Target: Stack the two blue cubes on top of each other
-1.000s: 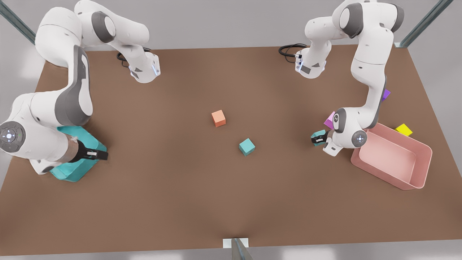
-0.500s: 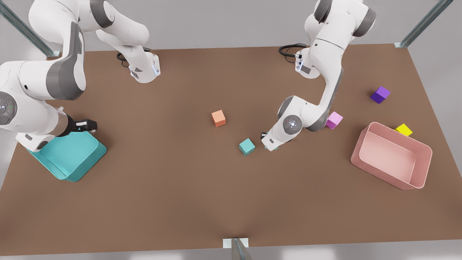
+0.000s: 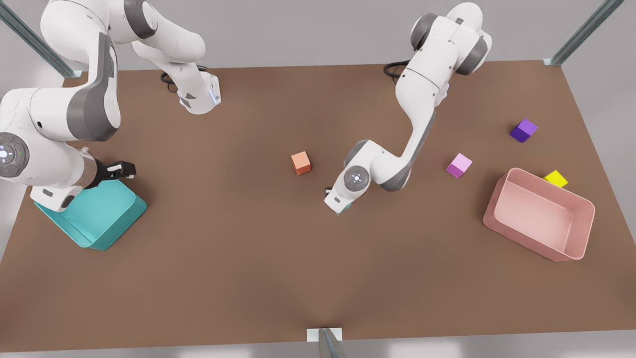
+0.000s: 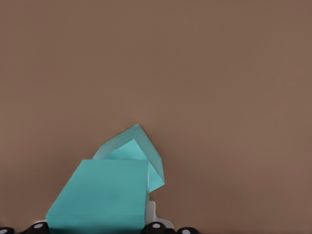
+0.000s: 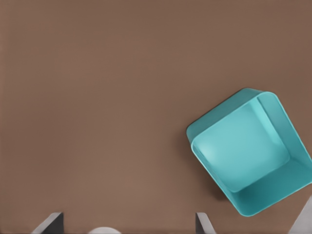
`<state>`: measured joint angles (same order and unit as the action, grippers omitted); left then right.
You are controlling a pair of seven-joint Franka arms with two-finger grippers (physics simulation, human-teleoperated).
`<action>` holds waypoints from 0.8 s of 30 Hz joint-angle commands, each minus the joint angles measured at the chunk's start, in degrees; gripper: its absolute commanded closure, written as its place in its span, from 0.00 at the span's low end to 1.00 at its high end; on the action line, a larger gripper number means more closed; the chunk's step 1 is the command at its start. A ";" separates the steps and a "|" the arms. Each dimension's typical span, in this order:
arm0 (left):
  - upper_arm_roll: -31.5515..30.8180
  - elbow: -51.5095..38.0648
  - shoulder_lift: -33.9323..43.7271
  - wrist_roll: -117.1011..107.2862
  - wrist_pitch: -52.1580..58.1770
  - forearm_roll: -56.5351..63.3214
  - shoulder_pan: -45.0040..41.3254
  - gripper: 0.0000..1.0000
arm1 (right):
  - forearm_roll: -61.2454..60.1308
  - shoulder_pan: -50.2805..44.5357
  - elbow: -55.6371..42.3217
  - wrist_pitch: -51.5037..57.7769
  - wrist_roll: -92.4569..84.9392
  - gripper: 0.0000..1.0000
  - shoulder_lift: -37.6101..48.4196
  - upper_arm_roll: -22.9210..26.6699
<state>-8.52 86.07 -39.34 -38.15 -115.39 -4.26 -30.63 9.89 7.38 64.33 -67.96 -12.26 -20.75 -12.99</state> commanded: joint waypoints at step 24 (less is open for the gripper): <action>0.44 -20.92 2.60 -16.17 36.09 1.36 4.26 0.00 | -0.05 0.00 0.45 0.11 -5.41 0.00 0.18 -0.02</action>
<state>-8.18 68.92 -37.51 -49.80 -101.41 -3.42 -27.61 9.86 7.38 64.80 -67.89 -16.21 -20.64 -12.99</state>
